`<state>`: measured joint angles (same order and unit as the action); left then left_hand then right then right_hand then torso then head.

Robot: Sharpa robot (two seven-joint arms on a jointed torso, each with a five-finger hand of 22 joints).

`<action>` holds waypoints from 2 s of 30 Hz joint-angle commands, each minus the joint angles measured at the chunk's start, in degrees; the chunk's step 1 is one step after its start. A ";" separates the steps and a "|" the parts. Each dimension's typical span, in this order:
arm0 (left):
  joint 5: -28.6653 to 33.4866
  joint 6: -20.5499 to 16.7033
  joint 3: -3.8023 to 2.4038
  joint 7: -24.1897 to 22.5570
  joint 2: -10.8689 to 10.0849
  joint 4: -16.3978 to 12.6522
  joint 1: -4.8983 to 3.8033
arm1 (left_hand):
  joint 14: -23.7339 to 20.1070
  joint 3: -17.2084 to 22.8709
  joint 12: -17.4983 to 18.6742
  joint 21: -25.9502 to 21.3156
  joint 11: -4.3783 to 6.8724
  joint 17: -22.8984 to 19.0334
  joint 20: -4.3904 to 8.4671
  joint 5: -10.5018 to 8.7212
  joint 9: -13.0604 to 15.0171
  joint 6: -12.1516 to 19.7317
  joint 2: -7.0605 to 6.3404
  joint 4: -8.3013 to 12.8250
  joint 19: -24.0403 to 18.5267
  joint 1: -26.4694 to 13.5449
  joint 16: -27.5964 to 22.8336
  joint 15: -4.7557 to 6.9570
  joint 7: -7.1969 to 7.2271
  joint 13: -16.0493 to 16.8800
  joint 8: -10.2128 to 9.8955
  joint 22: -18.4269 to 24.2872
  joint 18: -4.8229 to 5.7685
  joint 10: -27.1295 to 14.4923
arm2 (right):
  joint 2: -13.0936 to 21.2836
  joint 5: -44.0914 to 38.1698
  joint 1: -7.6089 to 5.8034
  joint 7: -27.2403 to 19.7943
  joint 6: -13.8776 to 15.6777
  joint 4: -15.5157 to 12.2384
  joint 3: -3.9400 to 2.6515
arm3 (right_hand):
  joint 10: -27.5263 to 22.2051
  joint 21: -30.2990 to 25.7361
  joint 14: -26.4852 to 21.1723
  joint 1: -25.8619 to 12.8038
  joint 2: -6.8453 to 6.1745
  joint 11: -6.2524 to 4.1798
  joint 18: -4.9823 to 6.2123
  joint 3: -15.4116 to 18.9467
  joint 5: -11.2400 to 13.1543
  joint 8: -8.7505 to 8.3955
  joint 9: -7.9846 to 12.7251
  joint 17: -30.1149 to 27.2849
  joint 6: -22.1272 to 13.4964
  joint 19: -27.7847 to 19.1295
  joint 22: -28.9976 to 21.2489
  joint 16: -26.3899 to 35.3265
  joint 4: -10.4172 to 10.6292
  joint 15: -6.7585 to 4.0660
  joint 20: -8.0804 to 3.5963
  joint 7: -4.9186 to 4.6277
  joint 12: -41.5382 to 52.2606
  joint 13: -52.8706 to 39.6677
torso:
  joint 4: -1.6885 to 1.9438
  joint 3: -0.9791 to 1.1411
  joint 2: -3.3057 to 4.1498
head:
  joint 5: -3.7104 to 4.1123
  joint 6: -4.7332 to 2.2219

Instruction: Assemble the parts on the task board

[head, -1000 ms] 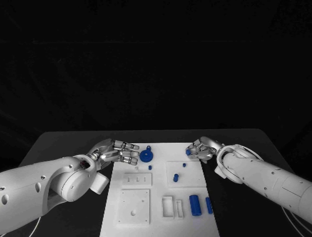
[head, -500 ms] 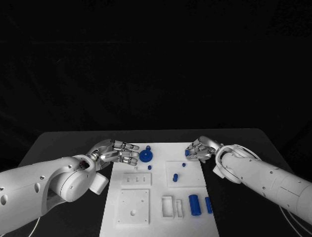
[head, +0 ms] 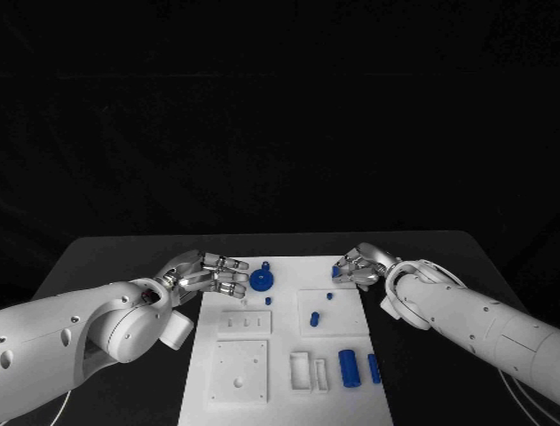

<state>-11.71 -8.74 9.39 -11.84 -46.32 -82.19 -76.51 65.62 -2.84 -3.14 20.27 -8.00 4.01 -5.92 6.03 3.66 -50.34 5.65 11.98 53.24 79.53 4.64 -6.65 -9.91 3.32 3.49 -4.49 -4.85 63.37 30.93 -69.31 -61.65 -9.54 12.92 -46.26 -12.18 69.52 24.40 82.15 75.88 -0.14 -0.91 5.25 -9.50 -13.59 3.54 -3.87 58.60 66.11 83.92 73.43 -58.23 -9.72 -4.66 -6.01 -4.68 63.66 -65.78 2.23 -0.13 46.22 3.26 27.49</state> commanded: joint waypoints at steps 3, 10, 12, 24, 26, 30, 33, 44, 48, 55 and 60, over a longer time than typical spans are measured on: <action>-0.47 0.54 -0.05 -0.03 -0.02 0.01 -0.03 | 0.30 0.00 -0.29 -0.29 0.09 0.05 0.01 -0.03 0.01 0.06 -0.40 -0.35 0.33 0.27 -0.23 -0.19 -0.07 0.07 0.05 -0.08 0.51 -0.45 | 0.57 1.32 0.02 1.09 2.31 -1.20 0.01 | 0.33 0.49 0.17 -0.30 0.13 0.28 0.24 0.34 -0.61 0.05 -0.04 0.27 0.61 2.63 -0.03 -0.50 0.07 0.16 0.31 0.07 0.32 0.02 | -0.10 0.09 -0.06 | -0.10 -0.12; -0.58 0.28 -0.06 0.18 -0.16 0.04 -0.06 | 0.42 0.16 -0.27 -0.25 0.06 0.06 0.07 0.00 0.13 -1.93 -0.35 -0.27 0.35 0.30 -0.18 -0.15 0.10 0.07 0.19 -0.12 0.54 -0.42 | 2.03 1.64 -0.34 1.83 3.16 -3.79 -0.04 | 0.31 0.68 0.18 -0.39 0.03 0.23 0.32 0.38 -2.64 0.02 -0.01 0.44 0.55 2.61 -0.23 -0.55 0.10 0.16 0.30 0.03 0.19 0.16 | -0.51 0.16 -0.12 | -0.41 -0.37; -0.56 0.24 -0.06 0.22 -0.17 0.08 -0.11 | 0.41 0.22 -0.27 -0.22 0.01 0.06 0.08 -0.02 0.14 -2.37 -0.29 -0.22 0.35 0.33 -0.19 -0.15 0.13 0.07 0.18 -0.14 0.53 -0.59 | 2.71 1.68 -0.57 2.14 3.41 -4.89 -0.07 | 0.31 0.70 0.18 -0.44 0.02 0.24 0.33 0.36 -2.78 0.02 0.00 0.45 0.53 2.62 -0.24 -0.55 0.11 0.15 0.30 0.02 0.18 0.17 | -0.70 0.27 -0.20 | -0.68 -0.46; -0.54 0.51 -0.07 3.19 0.60 1.27 -0.99 | 11.38 -0.14 -0.27 8.51 1.78 3.92 4.59 0.45 0.12 -4.43 0.22 -1.28 7.39 -0.86 9.71 4.47 0.91 0.04 0.20 -4.78 0.55 2.38 | 5.48 1.13 -1.07 4.57 3.49 -10.76 -0.15 | 0.33 0.75 0.27 -0.64 -0.16 0.19 0.58 0.18 -2.78 0.03 0.01 0.57 0.43 2.65 -0.47 -0.57 0.14 0.14 0.29 0.01 0.17 0.22 | -1.72 0.89 -1.62 | -2.51 -0.19; -0.62 0.66 -0.07 4.25 0.91 1.60 -1.36 | 10.18 -0.29 -0.27 12.35 2.23 7.23 5.67 0.46 0.09 -5.10 0.29 -1.90 6.05 -0.97 14.58 5.02 1.15 0.05 0.14 -7.38 1.42 3.11 | 5.63 0.94 -1.09 5.01 3.32 -11.59 -0.15 | 0.35 0.76 0.32 -0.73 -0.21 0.18 0.63 0.20 -2.73 0.02 0.02 0.64 0.40 2.66 -0.53 -0.62 0.20 0.14 0.29 0.02 0.17 0.23 | -1.89 1.01 -1.90 | -2.84 -0.14; -0.74 1.67 -0.06 7.29 1.66 2.49 -2.09 | 11.68 -1.95 -0.52 17.53 3.84 13.14 6.89 -2.04 0.18 -5.21 0.44 -5.37 7.45 -3.51 23.71 6.63 1.99 0.18 0.20 -10.56 1.33 8.05 | 6.02 0.39 -1.10 6.03 2.86 -13.71 -0.15 | 0.36 0.80 0.33 -0.79 -0.23 0.18 0.70 0.19 -2.69 0.02 0.02 0.63 0.35 2.66 -0.60 -0.57 0.28 0.14 0.30 0.01 0.17 0.23 | -2.18 1.15 -2.53 | -3.51 0.03; -0.78 2.41 -0.05 9.41 2.53 3.48 -2.50 | 10.41 -3.23 -1.53 20.84 5.08 18.06 7.82 -2.28 0.55 -6.63 0.70 -9.77 7.41 -5.29 30.53 7.54 2.71 0.46 0.28 -12.77 1.61 12.34 | 6.32 -0.17 -1.11 6.95 2.32 -15.69 -0.15 | 0.36 0.80 0.33 -0.79 -0.23 0.18 0.70 0.19 -2.69 0.02 0.02 0.63 0.35 2.66 -0.60 -0.57 0.28 0.14 0.30 0.01 0.17 0.23 | -2.50 1.14 -3.13 | -3.90 0.19; -0.52 2.38 0.06 17.54 6.05 7.16 -3.23 | 12.51 -4.96 -21.30 36.74 9.44 32.26 12.26 -2.81 5.40 -12.54 -1.77 -16.45 9.46 -13.53 55.47 11.74 5.81 11.79 0.65 -23.46 1.53 18.13 | 5.28 -3.04 -1.11 10.32 0.53 -22.09 0.08 | 0.57 1.60 0.50 -1.01 -0.26 0.19 0.89 -0.29 -2.24 0.00 0.06 1.06 -0.05 2.68 -0.94 -0.77 0.78 0.13 0.33 -0.04 0.36 0.10 | -3.56 1.01 -4.54 | -4.78 1.03; -0.27 3.35 0.16 20.94 7.00 8.13 -3.55 | 13.08 -2.61 -38.16 43.00 10.18 40.11 12.73 -2.94 13.74 -13.54 -2.78 -15.99 8.35 -15.39 63.72 12.31 6.60 25.04 0.26 -29.27 0.29 10.66 | 4.06 -3.45 -1.10 10.93 0.44 -22.85 0.53 | 0.57 1.60 0.50 -1.01 -0.26 0.19 0.89 -0.29 -2.24 0.00 0.06 1.06 -0.05 2.68 -0.94 -0.77 0.78 0.13 0.33 -0.04 0.36 0.10 | -4.01 1.07 -4.71 | -5.07 1.24; -0.25 3.16 0.23 25.55 8.38 8.76 -3.78 | 15.05 -1.96 -39.36 43.20 10.30 43.64 12.65 -2.80 16.18 -11.91 -2.55 -14.82 9.41 -15.24 65.92 12.39 6.40 25.24 0.19 -31.43 -0.34 11.85 | 2.52 -3.87 -1.08 11.50 0.57 -23.50 1.26 | 0.61 1.85 0.54 -0.86 -0.41 0.19 0.96 -0.91 -2.14 0.03 0.03 1.16 0.06 2.66 -1.30 -0.71 0.91 0.14 0.37 -0.03 0.45 0.04 | -4.37 0.97 -4.80 | -4.97 1.43; -0.48 3.50 0.24 28.55 9.23 8.82 -3.91 | 15.49 -1.95 -39.64 43.07 10.39 44.60 12.69 -2.74 13.72 -12.50 -2.08 -14.64 9.90 -15.42 66.46 12.47 6.43 25.38 0.19 -32.83 -0.49 12.18 | 1.80 -3.60 -1.08 11.29 0.70 -23.95 1.82 | 0.75 2.29 0.60 -0.94 -0.42 0.15 1.04 -1.33 -2.27 0.03 0.03 1.58 0.15 2.68 -1.48 -1.02 0.87 0.11 0.33 -0.01 0.57 -0.06 | -4.28 0.91 -4.66 | -4.33 1.24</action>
<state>-12.26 -6.51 9.65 12.86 -37.30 -73.35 -80.20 80.77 -4.87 -42.50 63.32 2.37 48.57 6.87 3.27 17.45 -62.41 3.16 -3.00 62.78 64.36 70.78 5.84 -3.56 28.65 3.82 -37.26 -4.49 75.33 32.88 -72.14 -62.73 1.39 14.32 -69.99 -10.37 69.73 26.52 82.35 75.58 -0.48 -0.70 5.23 -10.38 -15.92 3.36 -3.76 60.13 66.32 83.93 72.00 -58.89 -8.86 -4.47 -6.02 -4.54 63.89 -65.81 -2.03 0.83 41.47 -1.40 28.93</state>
